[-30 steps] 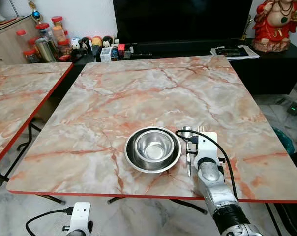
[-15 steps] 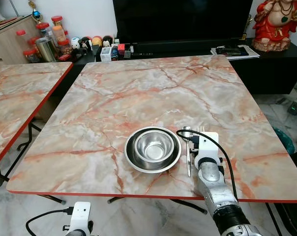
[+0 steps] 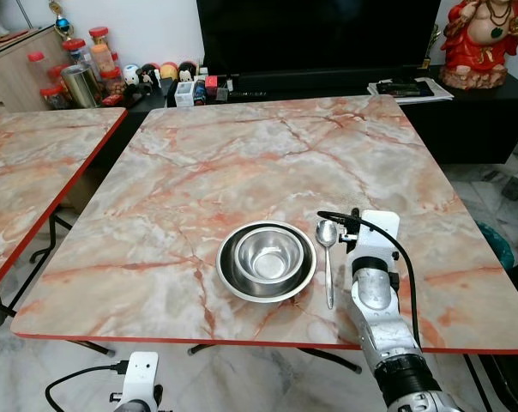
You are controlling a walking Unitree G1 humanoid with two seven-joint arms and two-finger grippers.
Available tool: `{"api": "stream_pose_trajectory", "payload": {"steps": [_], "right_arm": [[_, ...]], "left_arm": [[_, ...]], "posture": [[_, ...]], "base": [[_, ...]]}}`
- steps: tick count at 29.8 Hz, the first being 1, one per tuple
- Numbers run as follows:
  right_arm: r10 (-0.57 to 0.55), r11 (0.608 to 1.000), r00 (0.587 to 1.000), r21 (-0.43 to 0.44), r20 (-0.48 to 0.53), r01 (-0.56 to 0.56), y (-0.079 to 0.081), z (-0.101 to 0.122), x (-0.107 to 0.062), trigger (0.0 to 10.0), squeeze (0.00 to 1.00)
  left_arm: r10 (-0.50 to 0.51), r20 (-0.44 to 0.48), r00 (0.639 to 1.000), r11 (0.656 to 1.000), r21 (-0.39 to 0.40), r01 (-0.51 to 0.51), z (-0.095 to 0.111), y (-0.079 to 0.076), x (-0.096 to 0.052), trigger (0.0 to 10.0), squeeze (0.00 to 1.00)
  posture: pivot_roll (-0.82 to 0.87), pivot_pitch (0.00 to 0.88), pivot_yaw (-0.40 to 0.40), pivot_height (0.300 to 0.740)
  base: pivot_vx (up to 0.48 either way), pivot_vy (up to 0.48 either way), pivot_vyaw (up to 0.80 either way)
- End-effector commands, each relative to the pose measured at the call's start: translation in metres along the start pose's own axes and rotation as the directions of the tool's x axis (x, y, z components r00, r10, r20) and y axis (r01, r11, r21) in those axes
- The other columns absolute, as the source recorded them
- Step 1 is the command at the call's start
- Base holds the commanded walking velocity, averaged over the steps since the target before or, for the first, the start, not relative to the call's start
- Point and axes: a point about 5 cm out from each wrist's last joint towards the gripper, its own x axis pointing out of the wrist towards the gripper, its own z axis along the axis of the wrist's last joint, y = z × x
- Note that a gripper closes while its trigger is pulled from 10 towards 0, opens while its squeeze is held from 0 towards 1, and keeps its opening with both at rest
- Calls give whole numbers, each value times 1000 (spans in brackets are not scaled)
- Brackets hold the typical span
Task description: Setting the table
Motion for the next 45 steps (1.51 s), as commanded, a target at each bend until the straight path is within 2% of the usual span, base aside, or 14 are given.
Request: {"api": "stream_pose_trajectory", "payload": {"steps": [1,6,21,45], "right_arm": [[19,1000,998,16,55,-20,5,12,2,10000,0],[44,999,995,25,87,-47,8,17,4,10000,0],[74,997,986,-6,147,-74,10,29,7,10000,0],[88,996,983,-3,160,-89,19,30,4,10000,0]], "left_arm": [[7,13,1000,1000,10,-7,5,5,1,10000,0],[18,21,1000,999,-32,-17,9,4,2,10000,0],[18,12,1000,999,-47,-18,3,0,1,10000,0],[13,22,1000,1000,-28,-12,4,3,0,10000,0]], "posture": [[-99,0,102,728],[-90,0,83,728],[-94,0,61,728],[-94,0,70,728]], "base": [[0,0,0],[0,0,0],[0,85,0],[0,306,0]]}}
